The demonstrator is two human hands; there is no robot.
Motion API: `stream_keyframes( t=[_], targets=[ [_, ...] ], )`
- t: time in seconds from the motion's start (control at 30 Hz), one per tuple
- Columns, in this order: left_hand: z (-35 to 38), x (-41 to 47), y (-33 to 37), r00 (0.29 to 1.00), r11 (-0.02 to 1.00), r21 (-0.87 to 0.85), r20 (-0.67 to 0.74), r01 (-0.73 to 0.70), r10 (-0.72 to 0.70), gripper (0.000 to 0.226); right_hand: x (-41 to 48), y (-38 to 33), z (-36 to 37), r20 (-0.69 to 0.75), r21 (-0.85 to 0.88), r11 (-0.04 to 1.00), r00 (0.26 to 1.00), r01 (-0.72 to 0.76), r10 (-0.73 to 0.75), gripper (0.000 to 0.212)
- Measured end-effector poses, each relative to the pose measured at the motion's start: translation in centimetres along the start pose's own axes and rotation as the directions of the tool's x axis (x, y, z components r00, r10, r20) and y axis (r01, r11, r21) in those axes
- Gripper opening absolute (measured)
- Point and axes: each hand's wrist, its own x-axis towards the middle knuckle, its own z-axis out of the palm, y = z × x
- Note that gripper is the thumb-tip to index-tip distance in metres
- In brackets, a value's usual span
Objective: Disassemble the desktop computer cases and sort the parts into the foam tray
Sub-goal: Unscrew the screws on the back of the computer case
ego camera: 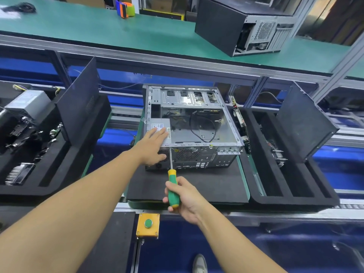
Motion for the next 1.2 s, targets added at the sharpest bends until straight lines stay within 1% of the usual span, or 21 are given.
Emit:
stream_keyframes(
  t=[0.07, 0.13, 0.27, 0.33, 0.4, 0.47, 0.53, 0.6, 0.7, 0.8, 0.83, 0.87, 0.9, 0.97, 1.0, 1.03, 1.07, 1.1, 1.13, 1.17, 1.2],
  targets=[
    [0.0, 0.0, 0.0, 1.0, 1.0, -0.006, -0.003, -0.002, 0.002, 0.09, 0.2, 0.4, 0.6, -0.064, 0.014, 1.0, 0.998, -0.008, 0.009, 0.022],
    [0.1, -0.1, 0.0, 1.0, 1.0, -0.02, -0.007, 0.002, -0.002, 0.091, 0.3, 0.3, 0.9, -0.067, 0.086, 0.996, 0.997, -0.021, 0.026, 0.025],
    [0.2, 0.0, -0.1, 1.0, 1.0, -0.011, -0.011, 0.0, 0.0, 0.092, -0.2, -0.9, 0.5, 0.09, 0.21, 0.969, 0.989, -0.134, 0.117, 0.036],
    [0.2, 0.0, -0.1, 1.0, 1.0, -0.008, -0.01, -0.001, 0.001, 0.092, -0.4, -0.8, -0.1, 0.124, 0.222, 0.965, 0.986, -0.136, 0.111, 0.044],
    [0.2, 0.0, -0.1, 1.0, 1.0, -0.008, -0.008, -0.002, 0.002, 0.092, -0.6, -0.6, -0.6, 0.119, 0.238, 0.965, 0.99, -0.108, 0.082, 0.041],
    [0.2, 0.0, 0.0, 1.0, 1.0, -0.013, -0.007, 0.002, -0.002, 0.092, -0.7, -0.2, -0.7, 0.111, 0.249, 0.967, 0.994, -0.049, 0.022, 0.031],
    [0.1, 0.0, 0.0, 1.0, 1.0, -0.02, -0.003, 0.007, -0.007, 0.092, -0.6, 0.0, -0.5, 0.05, 0.182, 0.983, 0.998, 0.027, -0.036, 0.019],
    [0.2, 0.0, 0.1, 1.0, 0.999, -0.032, -0.005, 0.007, -0.008, 0.092, -0.5, 0.1, 0.1, -0.089, 0.02, 0.996, 0.992, 0.086, -0.084, 0.01],
    [0.0, 0.0, 0.2, 1.0, 0.999, -0.042, 0.007, 0.002, -0.002, 0.093, -0.1, -0.3, 0.7, -0.272, -0.096, 0.987, 0.95, 0.13, -0.152, 0.025],
    [-0.1, 0.1, 0.3, 1.0, 1.0, -0.017, 0.022, 0.021, -0.02, 0.09, -0.1, -0.5, 1.2, -0.229, -0.034, 0.995, 0.968, 0.095, -0.1, 0.03],
    [0.0, -0.2, 0.5, 0.999, 1.0, 0.006, -0.025, 0.03, -0.03, 0.086, -0.1, -0.4, 1.5, -0.199, -0.004, 0.997, 0.976, 0.083, -0.082, 0.031],
    [0.1, -0.6, 0.7, 0.99, 0.999, 0.029, -0.134, 0.036, -0.032, 0.08, 0.0, -0.4, 1.6, -0.189, -0.007, 0.997, 0.979, 0.082, -0.081, 0.032],
    [0.5, -1.3, 1.1, 0.957, 0.999, 0.043, -0.29, 0.031, -0.017, 0.068, 0.1, -0.3, 1.7, -0.202, -0.049, 0.995, 0.975, 0.086, -0.095, 0.031],
    [1.4, -2.8, 2.3, 0.827, 1.0, 0.012, -0.563, 0.023, -0.012, 0.037, 0.4, 0.0, 1.7, -0.245, -0.169, 0.98, 0.959, 0.103, -0.143, 0.029],
    [1.7, -3.5, 3.0, 0.81, 0.997, -0.072, -0.582, 0.041, -0.076, 0.032, 0.5, 0.1, 1.7, -0.26, -0.207, 0.972, 0.952, 0.111, -0.164, 0.029],
    [1.9, -3.9, 3.7, 0.846, 0.972, -0.215, -0.498, 0.092, -0.19, 0.039, 0.6, 0.2, 1.8, -0.271, -0.234, 0.966, 0.946, 0.113, -0.177, 0.029],
    [1.9, -4.2, 4.4, 0.893, 0.916, -0.354, -0.324, 0.19, -0.311, 0.049, 0.6, 0.3, 1.9, -0.278, -0.254, 0.96, 0.942, 0.115, -0.186, 0.029],
    [1.8, -4.3, 5.0, 0.924, 0.847, -0.445, -0.099, 0.292, -0.37, 0.059, 0.5, 0.3, 2.1, -0.279, -0.263, 0.957, 0.94, 0.122, -0.196, 0.03],
    [1.5, -4.3, 5.3, 0.922, 0.769, -0.517, 0.13, 0.376, -0.364, 0.066, 0.4, 0.3, 2.3, -0.276, -0.266, 0.955, 0.939, 0.129, -0.204, 0.03],
    [1.2, -4.6, 5.6, 0.892, 0.676, -0.584, 0.333, 0.45, -0.307, 0.068, 0.4, 0.3, 2.5, -0.273, -0.268, 0.954, 0.94, 0.132, -0.206, 0.031],
    [1.1, -4.8, 5.6, 0.856, 0.588, -0.635, 0.465, 0.5, -0.225, 0.065, 0.4, 0.3, 2.7, -0.272, -0.27, 0.954, 0.94, 0.132, -0.207, 0.032]
  ],
)
